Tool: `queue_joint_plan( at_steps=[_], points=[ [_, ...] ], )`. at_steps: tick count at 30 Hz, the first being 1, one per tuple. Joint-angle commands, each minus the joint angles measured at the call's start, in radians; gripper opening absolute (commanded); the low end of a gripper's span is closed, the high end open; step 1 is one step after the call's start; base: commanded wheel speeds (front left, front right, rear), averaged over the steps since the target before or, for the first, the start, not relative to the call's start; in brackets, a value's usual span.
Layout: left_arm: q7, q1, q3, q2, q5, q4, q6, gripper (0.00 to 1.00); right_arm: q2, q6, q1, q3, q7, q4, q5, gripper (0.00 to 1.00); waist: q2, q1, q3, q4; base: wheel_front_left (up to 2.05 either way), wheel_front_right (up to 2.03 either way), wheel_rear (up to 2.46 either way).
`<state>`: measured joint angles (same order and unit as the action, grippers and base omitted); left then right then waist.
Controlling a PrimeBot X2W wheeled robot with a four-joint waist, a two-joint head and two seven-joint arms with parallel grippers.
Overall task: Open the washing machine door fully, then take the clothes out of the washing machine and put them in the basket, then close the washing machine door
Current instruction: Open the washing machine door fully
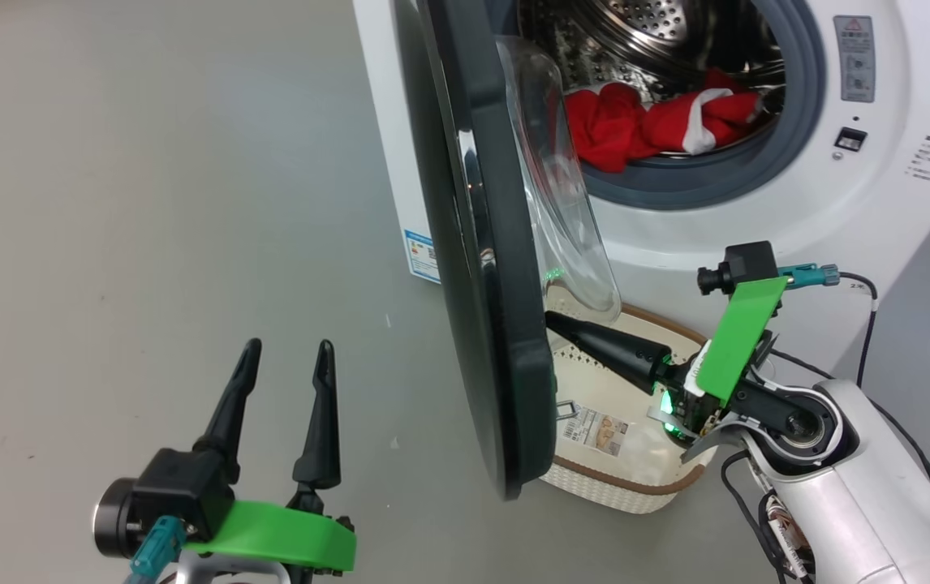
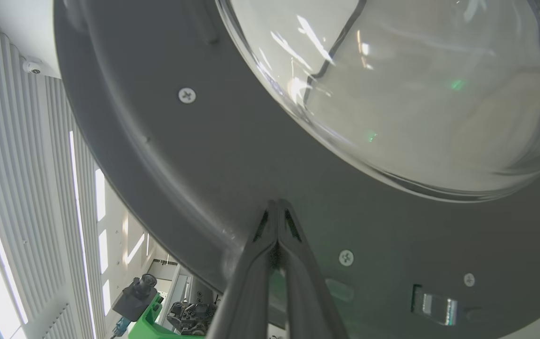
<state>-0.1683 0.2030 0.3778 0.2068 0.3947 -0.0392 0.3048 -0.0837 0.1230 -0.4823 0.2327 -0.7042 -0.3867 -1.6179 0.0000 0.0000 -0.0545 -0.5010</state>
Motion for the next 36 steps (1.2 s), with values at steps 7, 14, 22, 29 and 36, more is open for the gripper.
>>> queue_joint_plan(
  at_steps=[7, 14, 22, 29, 36],
  points=[
    [0.005, 0.015, -0.034, 0.024, 0.009, -0.024, 0.012, 1.0, 0.031, 0.008, -0.006, 0.052, 0.002, 0.027, -0.024, 0.0, 0.0, 0.0, 0.004, -0.03, 0.0, 0.0, 0.0],
    [0.004, 0.006, -0.038, 0.03, 0.011, -0.037, 0.02, 1.0, 0.032, 0.008, -0.021, 0.089, 0.008, 0.021, -0.038, 0.0, 0.0, 0.0, 0.001, -0.033, 0.0, 0.0, 0.0],
    [0.004, 0.0, -0.036, 0.031, 0.016, -0.045, 0.026, 1.0, 0.033, 0.008, -0.044, 0.136, 0.02, 0.01, -0.061, 0.0, 0.0, 0.0, -0.001, -0.034, 0.0, 0.0, 0.0],
    [0.002, -0.002, -0.034, 0.03, 0.02, -0.047, 0.028, 1.0, 0.033, 0.008, -0.06, 0.18, 0.037, 0.008, -0.087, 0.0, 0.0, 0.0, -0.004, -0.035, 0.0, 0.0, 0.0],
    [-0.004, 0.0, -0.034, 0.03, 0.025, -0.046, 0.029, 1.0, 0.033, 0.008, -0.086, 0.223, 0.057, -0.001, -0.109, 0.0, 0.0, 0.0, -0.012, -0.038, 0.0, 0.0, 0.0]
  ],
)
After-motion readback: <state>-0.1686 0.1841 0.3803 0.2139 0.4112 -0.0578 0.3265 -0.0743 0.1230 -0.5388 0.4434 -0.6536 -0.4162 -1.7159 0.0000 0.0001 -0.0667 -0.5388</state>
